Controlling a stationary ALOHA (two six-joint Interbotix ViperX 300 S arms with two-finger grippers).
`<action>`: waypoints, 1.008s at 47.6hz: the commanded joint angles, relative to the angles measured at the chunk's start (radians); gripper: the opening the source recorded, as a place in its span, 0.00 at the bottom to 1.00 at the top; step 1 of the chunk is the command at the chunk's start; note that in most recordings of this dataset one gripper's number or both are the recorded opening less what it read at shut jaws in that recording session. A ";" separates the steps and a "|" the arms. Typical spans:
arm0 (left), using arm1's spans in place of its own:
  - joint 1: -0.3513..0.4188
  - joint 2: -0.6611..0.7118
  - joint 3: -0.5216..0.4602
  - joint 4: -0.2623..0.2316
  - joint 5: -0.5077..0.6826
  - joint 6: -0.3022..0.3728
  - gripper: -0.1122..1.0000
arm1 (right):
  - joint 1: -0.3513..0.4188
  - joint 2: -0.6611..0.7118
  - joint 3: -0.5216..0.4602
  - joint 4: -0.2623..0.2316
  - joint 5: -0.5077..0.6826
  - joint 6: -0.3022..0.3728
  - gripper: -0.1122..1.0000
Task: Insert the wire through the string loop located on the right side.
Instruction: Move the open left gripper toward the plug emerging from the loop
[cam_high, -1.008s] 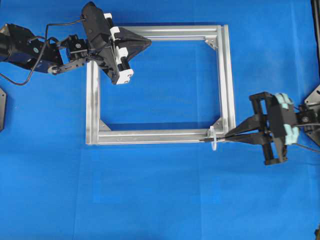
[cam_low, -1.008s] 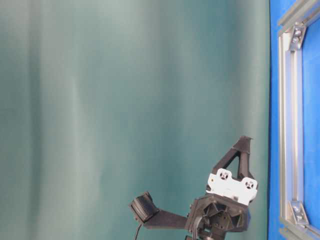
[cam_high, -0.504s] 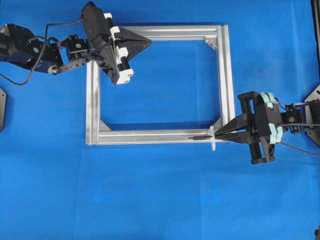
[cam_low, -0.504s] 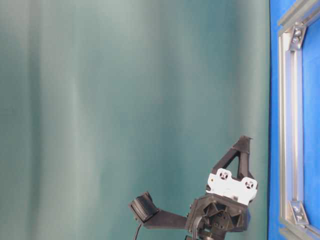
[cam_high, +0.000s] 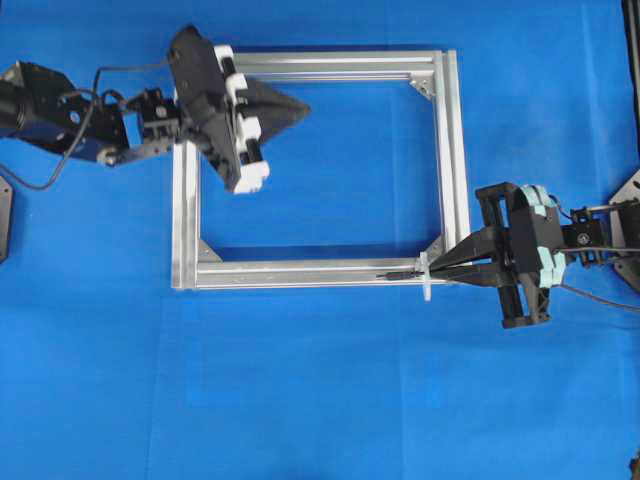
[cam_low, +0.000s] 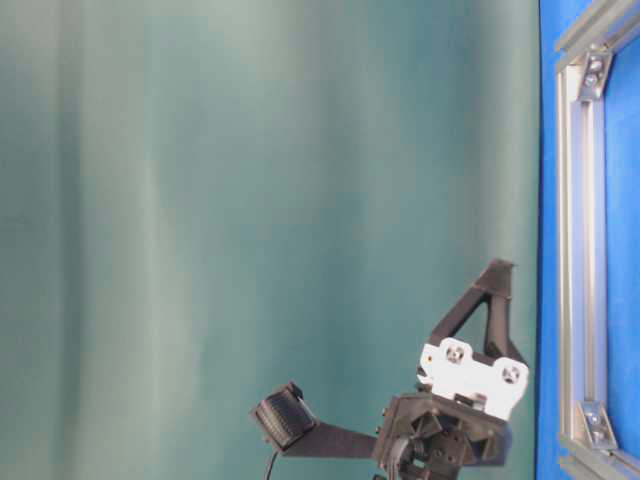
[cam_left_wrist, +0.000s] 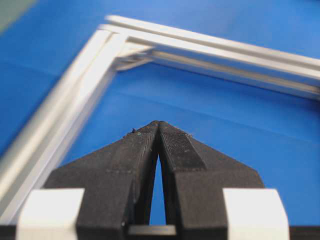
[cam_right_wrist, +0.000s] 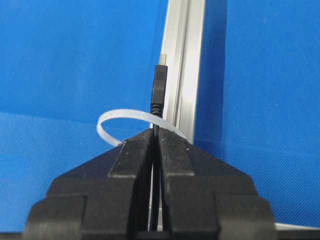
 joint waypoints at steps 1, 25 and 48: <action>-0.055 -0.029 -0.002 0.003 -0.005 -0.008 0.10 | -0.002 -0.006 -0.015 0.003 -0.009 0.000 0.07; -0.388 -0.029 0.028 0.003 -0.003 -0.092 0.10 | -0.002 -0.008 -0.015 0.003 -0.008 -0.002 0.07; -0.410 -0.020 0.002 0.003 0.005 -0.098 0.10 | -0.002 -0.008 -0.018 0.003 -0.008 -0.002 0.07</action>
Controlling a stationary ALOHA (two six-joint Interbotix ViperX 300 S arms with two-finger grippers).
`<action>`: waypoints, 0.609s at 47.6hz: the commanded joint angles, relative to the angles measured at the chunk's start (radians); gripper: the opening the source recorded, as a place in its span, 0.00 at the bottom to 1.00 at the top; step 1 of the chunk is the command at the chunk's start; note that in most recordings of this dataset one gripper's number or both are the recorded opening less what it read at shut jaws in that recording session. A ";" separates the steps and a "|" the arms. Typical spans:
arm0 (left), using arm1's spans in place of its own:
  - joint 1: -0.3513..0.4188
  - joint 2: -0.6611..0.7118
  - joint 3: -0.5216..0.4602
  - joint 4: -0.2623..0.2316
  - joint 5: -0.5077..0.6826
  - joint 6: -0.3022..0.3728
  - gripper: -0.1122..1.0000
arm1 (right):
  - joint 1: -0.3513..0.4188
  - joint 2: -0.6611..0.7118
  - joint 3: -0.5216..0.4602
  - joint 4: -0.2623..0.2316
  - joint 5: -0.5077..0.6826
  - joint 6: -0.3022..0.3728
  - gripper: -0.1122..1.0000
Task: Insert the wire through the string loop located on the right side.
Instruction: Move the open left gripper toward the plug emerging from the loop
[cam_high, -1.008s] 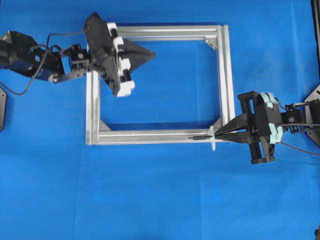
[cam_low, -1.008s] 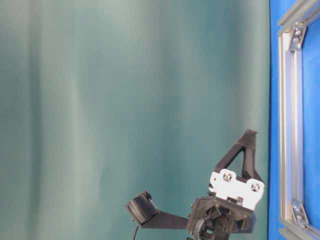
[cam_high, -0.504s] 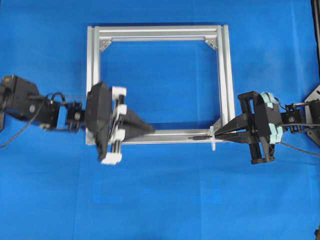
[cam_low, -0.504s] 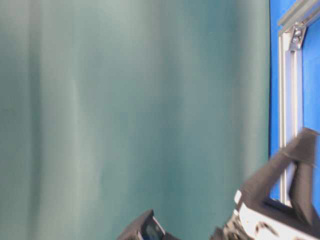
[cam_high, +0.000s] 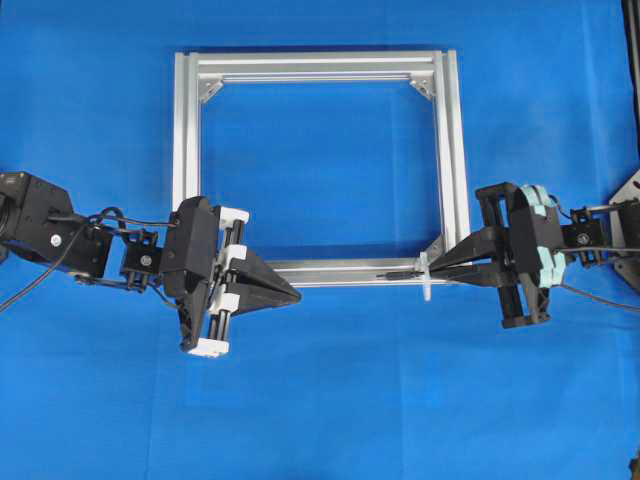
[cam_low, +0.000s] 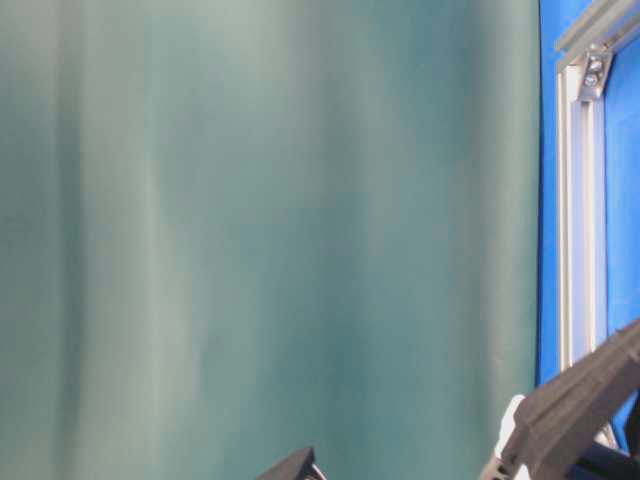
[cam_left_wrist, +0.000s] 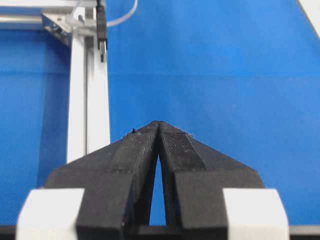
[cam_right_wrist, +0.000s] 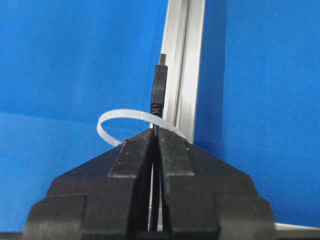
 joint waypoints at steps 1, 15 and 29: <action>0.008 -0.018 -0.035 0.002 -0.005 0.008 0.10 | -0.002 -0.005 -0.018 0.003 -0.008 -0.002 0.07; 0.064 0.054 -0.233 0.002 0.126 0.040 0.10 | -0.002 -0.005 -0.018 0.002 -0.008 0.000 0.07; 0.100 0.140 -0.465 0.002 0.301 0.067 0.10 | -0.002 -0.005 -0.018 0.002 -0.008 0.000 0.07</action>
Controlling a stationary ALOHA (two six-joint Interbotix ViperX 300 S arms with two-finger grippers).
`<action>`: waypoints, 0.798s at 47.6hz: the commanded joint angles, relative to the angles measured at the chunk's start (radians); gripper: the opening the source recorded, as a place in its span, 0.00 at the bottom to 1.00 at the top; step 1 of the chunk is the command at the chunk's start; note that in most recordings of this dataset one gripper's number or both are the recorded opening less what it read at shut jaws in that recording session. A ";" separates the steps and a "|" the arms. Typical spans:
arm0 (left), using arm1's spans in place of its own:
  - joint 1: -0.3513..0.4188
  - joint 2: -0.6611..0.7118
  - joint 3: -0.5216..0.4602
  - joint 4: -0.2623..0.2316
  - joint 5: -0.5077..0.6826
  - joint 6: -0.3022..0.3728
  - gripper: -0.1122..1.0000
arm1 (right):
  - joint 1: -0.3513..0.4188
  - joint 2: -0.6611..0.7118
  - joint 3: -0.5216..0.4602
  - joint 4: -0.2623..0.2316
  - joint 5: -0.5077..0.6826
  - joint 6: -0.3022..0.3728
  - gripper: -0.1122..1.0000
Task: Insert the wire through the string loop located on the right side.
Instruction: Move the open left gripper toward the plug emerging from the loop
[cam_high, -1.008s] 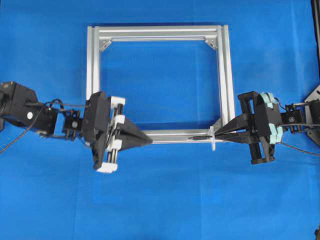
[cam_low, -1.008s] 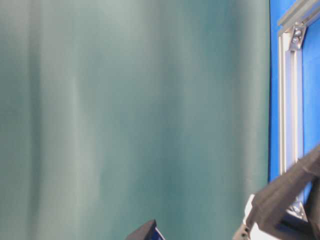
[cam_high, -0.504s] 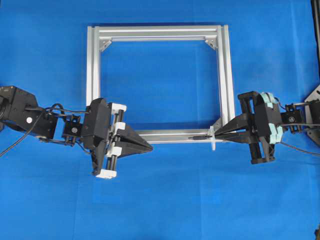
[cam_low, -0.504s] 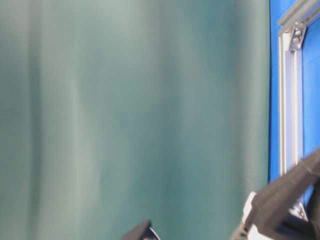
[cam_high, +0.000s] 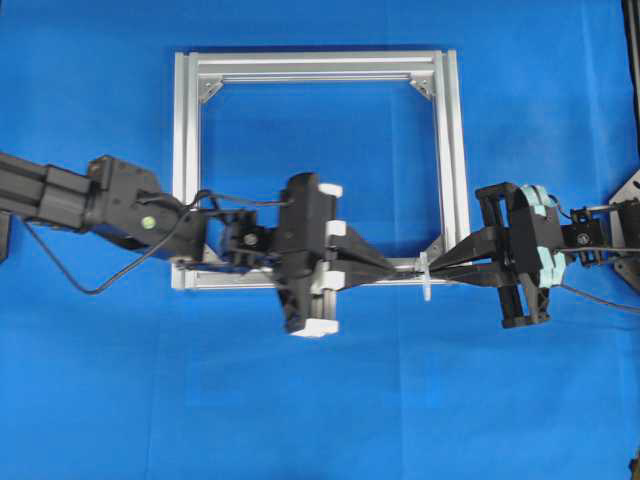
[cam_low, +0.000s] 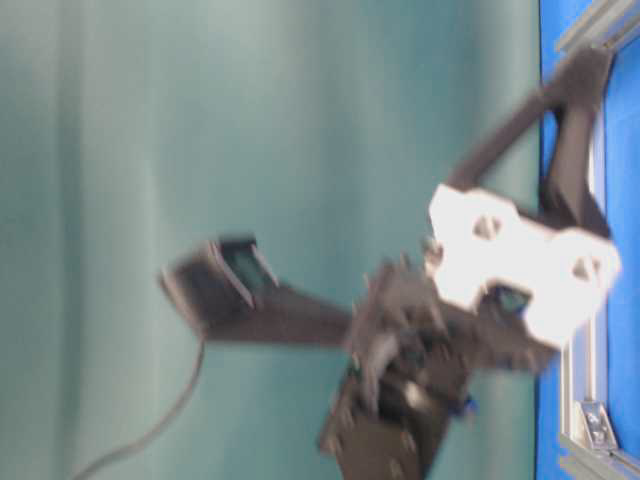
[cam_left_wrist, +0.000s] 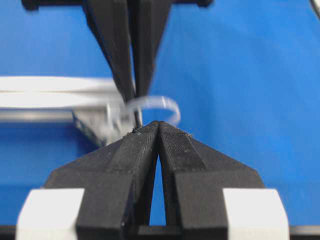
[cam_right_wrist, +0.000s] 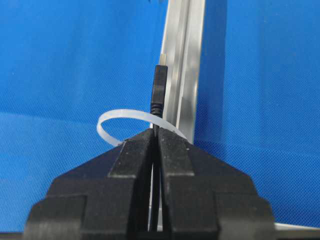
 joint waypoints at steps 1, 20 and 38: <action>0.002 0.003 -0.074 0.002 0.032 0.002 0.10 | -0.002 -0.006 -0.018 0.002 -0.009 0.000 0.07; 0.000 0.020 -0.095 0.002 0.075 -0.009 0.10 | -0.002 -0.006 -0.018 0.000 -0.008 -0.002 0.07; 0.000 0.020 -0.092 0.002 0.077 -0.012 0.33 | -0.002 -0.006 -0.018 0.002 -0.008 0.000 0.07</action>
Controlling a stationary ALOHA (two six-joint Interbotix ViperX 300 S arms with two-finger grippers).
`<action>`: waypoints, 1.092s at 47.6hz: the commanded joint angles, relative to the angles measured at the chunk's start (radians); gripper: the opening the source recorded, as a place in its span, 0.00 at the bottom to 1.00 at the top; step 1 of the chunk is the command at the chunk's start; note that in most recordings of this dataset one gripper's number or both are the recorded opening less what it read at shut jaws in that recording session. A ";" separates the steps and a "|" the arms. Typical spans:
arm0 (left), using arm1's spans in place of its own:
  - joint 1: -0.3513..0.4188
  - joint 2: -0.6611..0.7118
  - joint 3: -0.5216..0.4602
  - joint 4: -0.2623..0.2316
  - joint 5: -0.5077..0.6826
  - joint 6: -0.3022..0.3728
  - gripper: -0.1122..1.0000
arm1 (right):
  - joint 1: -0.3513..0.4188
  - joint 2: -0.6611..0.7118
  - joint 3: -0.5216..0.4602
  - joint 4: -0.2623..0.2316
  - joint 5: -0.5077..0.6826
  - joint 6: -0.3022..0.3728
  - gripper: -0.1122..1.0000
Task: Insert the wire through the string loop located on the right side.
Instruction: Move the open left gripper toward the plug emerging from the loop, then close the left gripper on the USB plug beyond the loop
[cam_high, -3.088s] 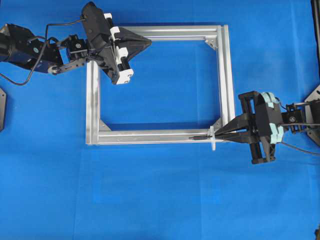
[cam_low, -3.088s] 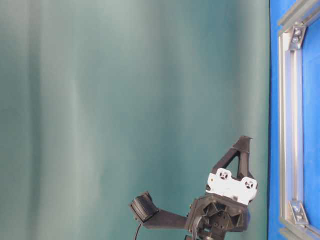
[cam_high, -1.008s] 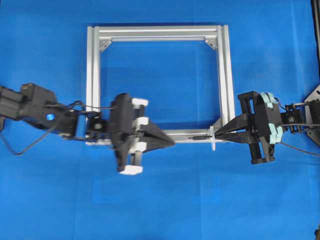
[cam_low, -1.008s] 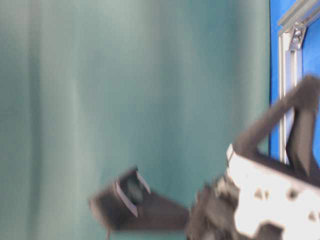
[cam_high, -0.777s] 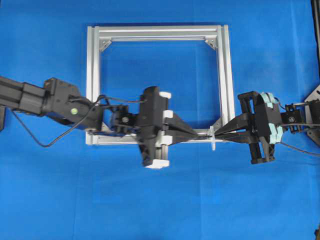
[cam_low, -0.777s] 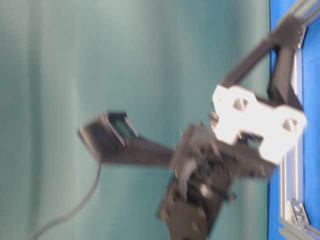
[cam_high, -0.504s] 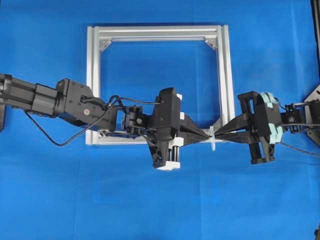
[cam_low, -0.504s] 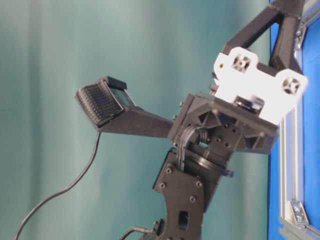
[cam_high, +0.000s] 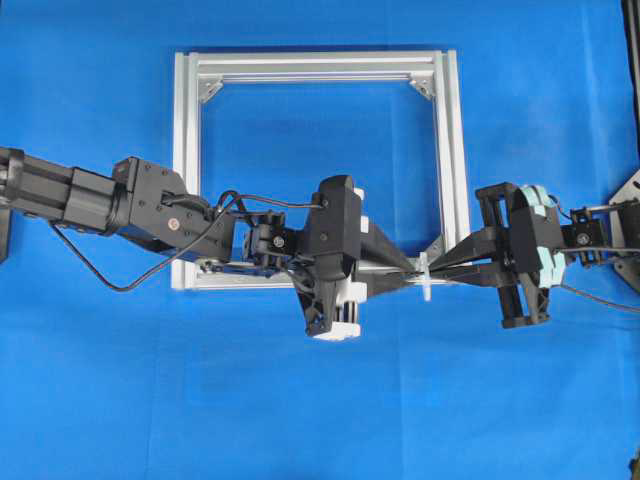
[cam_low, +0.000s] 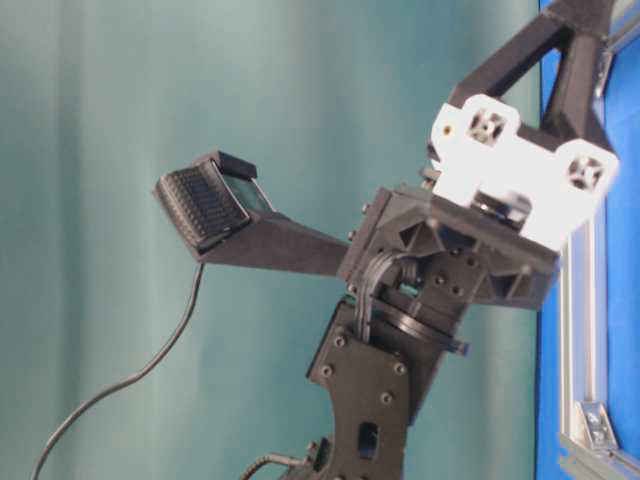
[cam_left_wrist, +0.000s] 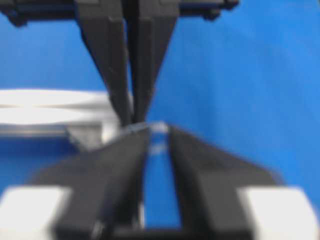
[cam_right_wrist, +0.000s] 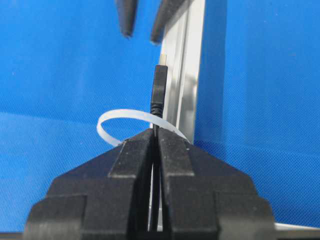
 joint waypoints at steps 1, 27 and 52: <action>-0.002 -0.020 -0.014 0.002 -0.005 -0.003 0.39 | -0.002 -0.006 -0.017 0.000 -0.008 0.000 0.07; -0.003 0.035 -0.012 0.002 -0.005 -0.006 0.89 | -0.002 -0.008 -0.017 0.000 -0.006 -0.002 0.07; -0.003 0.071 -0.012 0.002 -0.006 -0.006 0.89 | -0.002 -0.006 -0.017 0.000 -0.006 -0.002 0.07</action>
